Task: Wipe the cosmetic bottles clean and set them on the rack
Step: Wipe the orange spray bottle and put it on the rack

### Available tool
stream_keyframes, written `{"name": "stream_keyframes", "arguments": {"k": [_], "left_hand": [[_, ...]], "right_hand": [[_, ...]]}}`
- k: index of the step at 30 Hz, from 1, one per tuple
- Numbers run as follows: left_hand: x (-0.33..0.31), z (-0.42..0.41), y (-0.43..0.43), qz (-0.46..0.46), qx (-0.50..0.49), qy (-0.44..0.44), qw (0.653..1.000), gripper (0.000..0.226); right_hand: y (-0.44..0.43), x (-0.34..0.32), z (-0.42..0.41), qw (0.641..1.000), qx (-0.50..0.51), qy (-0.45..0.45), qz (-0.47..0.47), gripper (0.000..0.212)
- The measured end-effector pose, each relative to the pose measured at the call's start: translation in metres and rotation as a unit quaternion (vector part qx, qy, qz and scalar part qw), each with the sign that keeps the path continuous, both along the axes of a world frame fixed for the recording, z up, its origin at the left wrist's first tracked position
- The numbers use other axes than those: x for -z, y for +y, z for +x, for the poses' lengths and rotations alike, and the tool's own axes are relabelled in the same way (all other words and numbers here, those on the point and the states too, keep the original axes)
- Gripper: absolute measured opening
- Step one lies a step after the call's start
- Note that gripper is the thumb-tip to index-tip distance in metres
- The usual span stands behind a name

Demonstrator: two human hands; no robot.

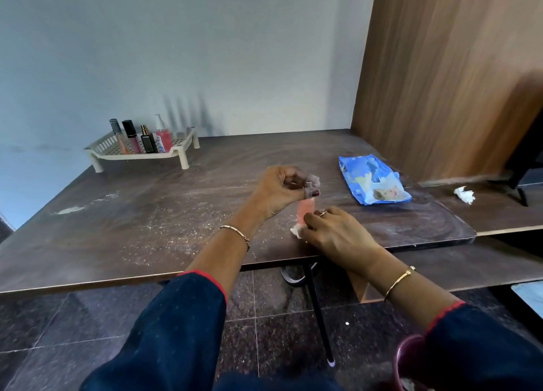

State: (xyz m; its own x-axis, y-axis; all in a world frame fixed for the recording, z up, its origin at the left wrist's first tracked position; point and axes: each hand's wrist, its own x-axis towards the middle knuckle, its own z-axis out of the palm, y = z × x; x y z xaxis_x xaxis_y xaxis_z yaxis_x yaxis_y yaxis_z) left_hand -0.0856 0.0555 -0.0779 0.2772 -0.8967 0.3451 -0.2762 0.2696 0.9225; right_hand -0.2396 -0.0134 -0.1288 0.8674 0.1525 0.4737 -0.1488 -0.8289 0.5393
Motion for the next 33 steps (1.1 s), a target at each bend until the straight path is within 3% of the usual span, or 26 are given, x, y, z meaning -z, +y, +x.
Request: {"name": "stream_keyframes", "arguments": {"k": [2, 8, 15, 22, 27, 33], "left_hand": [[0.002, 0.001, 0.0, 0.002, -0.013, -0.001, 1.0, 0.018], [0.006, 0.002, 0.003, -0.015, -0.001, 0.016, 1.0, 0.017], [0.004, 0.005, 0.003, 0.0, 0.0, -0.01, 1.0, 0.022], [0.0, 0.008, 0.005, 0.015, 0.012, -0.028, 0.999, 0.025], [-0.002, 0.009, 0.007, 0.033, 0.021, -0.027, 0.999, 0.026], [-0.003, 0.009, 0.008, 0.041, 0.02, -0.031, 0.998, 0.026]], "right_hand": [[-0.009, -0.003, -0.003, 1.0, -0.014, 0.007, 0.018, 0.011], [-0.013, -0.032, -0.007, 0.992, -0.022, -0.117, 0.049, 0.019], [-0.016, -0.009, -0.01, 0.997, -0.073, 0.04, -0.007, 0.012], [-0.02, -0.033, -0.009, 0.994, -0.013, -0.097, 0.052, 0.019], [-0.026, -0.008, -0.015, 0.996, -0.063, 0.063, 0.03, 0.009], [-0.03, -0.039, -0.011, 0.99, -0.023, -0.11, 0.085, 0.015]]}}
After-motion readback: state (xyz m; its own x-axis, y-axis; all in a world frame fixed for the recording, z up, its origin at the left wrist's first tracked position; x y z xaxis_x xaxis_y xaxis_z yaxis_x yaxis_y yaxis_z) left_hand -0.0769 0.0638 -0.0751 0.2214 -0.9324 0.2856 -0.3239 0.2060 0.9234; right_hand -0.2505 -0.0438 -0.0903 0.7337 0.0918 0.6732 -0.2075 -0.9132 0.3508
